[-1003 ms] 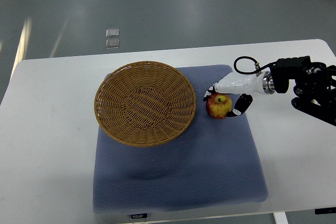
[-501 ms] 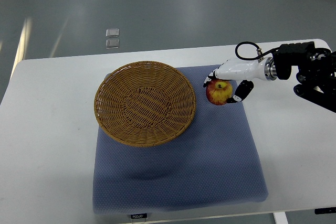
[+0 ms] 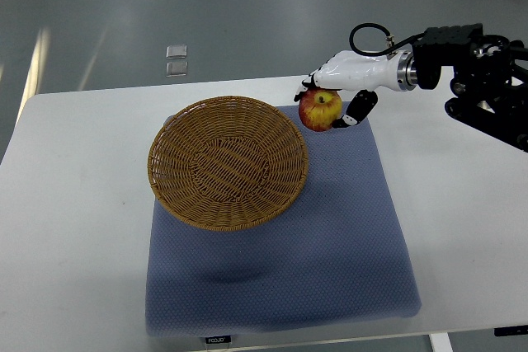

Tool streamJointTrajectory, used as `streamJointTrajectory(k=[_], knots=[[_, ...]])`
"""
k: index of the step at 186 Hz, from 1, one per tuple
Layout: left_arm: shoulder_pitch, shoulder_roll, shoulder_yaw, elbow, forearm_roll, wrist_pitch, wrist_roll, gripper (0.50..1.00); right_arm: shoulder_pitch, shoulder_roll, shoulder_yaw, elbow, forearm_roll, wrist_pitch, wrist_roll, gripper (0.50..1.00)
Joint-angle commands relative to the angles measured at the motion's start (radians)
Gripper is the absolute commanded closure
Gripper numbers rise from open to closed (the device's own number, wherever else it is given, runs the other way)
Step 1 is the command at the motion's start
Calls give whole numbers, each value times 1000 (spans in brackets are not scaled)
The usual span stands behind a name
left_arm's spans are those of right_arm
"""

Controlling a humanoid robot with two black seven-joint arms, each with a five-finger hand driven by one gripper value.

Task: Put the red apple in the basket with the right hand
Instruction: 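Lift the apple with the right hand and carry it over the basket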

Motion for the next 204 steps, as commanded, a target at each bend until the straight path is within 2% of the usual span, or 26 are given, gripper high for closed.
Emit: streamJointTrajectory(k=[1, 64, 177, 204], knots=[[0, 0, 0, 0, 0, 0, 0, 500, -1, 61, 5, -2, 1, -9, -1, 810], [0, 0, 0, 0, 1, 0, 0, 500, -13, 215, -1, -20, 2, -75, -3, 810], [0, 0, 0, 0, 0, 0, 0, 500, -83, 278, -3, -88, -2, -88, -3, 807], [0, 0, 0, 0, 0, 0, 0, 500, -93, 299, -3, -91, -2, -88, -3, 771]])
